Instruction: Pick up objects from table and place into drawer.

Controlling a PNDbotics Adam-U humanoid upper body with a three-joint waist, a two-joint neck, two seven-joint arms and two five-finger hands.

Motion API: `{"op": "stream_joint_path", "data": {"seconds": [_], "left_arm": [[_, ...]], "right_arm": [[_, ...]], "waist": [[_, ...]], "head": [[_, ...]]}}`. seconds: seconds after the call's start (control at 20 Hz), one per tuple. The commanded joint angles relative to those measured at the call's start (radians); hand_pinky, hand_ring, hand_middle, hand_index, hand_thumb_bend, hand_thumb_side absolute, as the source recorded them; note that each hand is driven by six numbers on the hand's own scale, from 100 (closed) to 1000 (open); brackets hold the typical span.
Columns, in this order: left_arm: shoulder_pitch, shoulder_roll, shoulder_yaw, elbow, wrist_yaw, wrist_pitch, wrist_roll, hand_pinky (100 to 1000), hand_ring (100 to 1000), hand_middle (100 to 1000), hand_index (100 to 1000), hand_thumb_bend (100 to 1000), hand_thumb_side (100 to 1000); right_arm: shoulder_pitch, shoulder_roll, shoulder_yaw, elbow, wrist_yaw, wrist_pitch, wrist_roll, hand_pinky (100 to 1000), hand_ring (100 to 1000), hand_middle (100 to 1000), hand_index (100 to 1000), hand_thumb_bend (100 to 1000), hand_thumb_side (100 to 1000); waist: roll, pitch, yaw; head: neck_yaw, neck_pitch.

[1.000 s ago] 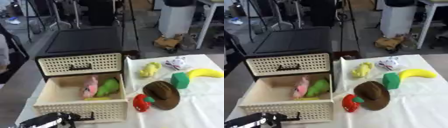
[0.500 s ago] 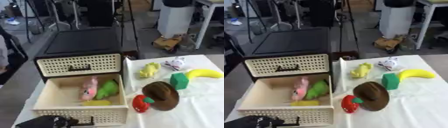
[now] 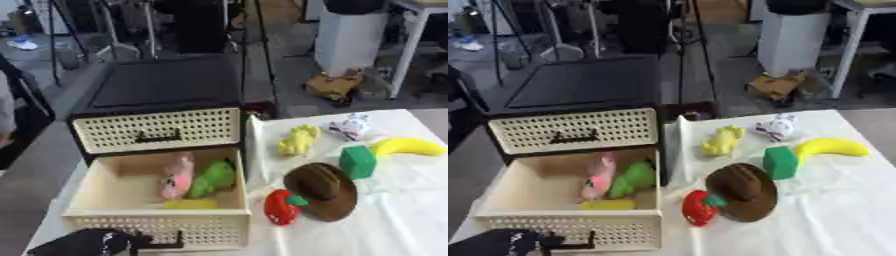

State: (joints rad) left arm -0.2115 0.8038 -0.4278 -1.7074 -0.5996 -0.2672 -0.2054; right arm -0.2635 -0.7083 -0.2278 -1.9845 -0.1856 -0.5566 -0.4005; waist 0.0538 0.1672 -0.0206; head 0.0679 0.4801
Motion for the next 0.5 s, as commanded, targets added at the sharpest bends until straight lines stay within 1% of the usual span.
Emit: {"op": "stream_joint_path", "data": {"seconds": [0.05,0.15,0.2,0.25,0.3,0.35,0.45,0.5], "left_arm": [[-0.015,0.011,0.024,0.0,0.037,0.035,0.009,940,961,1000,1000,100,1000],[-0.015,0.002,0.029,0.004,0.087,0.07,0.017,808,876,988,1000,100,1000],[-0.015,-0.002,0.031,0.007,0.123,0.091,0.019,772,853,977,1000,100,1000],[-0.015,-0.007,0.034,0.008,0.165,0.112,0.024,688,801,949,1000,100,1000],[-0.015,-0.009,0.039,0.012,0.211,0.134,0.03,678,781,935,1000,100,1000],[-0.016,-0.009,0.043,0.014,0.25,0.155,0.035,659,711,893,1000,100,1000],[-0.019,-0.003,0.054,0.01,0.309,0.178,0.049,658,671,837,1000,100,1000],[-0.02,0.0,0.059,0.004,0.328,0.183,0.056,659,668,809,1000,100,1000]], "right_arm": [[-0.007,-0.02,-0.008,-0.016,0.002,0.004,0.002,700,770,643,779,291,1000],[-0.008,-0.018,-0.008,-0.016,0.002,0.006,0.002,701,770,642,779,296,1000],[-0.007,-0.018,-0.008,-0.016,0.002,0.006,0.003,700,770,642,779,296,1000],[-0.007,-0.017,-0.008,-0.016,0.002,0.006,0.003,701,770,642,779,296,1000],[-0.006,-0.017,-0.009,-0.016,0.002,0.006,0.003,701,770,642,779,297,1000],[-0.006,-0.018,-0.009,-0.016,0.002,0.006,0.003,701,770,641,780,300,1000],[-0.004,-0.019,-0.01,-0.016,0.004,0.005,0.002,701,770,641,780,299,1000],[-0.004,-0.019,-0.011,-0.016,0.005,0.005,0.001,701,770,641,780,298,1000]], "waist": [[-0.002,-0.01,-0.001],[-0.002,-0.009,-0.001],[-0.002,-0.009,-0.001],[-0.003,-0.009,-0.001],[-0.003,-0.009,0.0],[-0.003,-0.009,0.0],[-0.003,-0.008,0.0],[-0.003,-0.008,0.0]], "head": [[0.002,-0.016],[0.008,-0.016],[0.008,-0.016],[0.006,-0.017],[0.004,-0.019],[0.003,-0.02],[-0.001,-0.021],[-0.002,-0.023]]}}
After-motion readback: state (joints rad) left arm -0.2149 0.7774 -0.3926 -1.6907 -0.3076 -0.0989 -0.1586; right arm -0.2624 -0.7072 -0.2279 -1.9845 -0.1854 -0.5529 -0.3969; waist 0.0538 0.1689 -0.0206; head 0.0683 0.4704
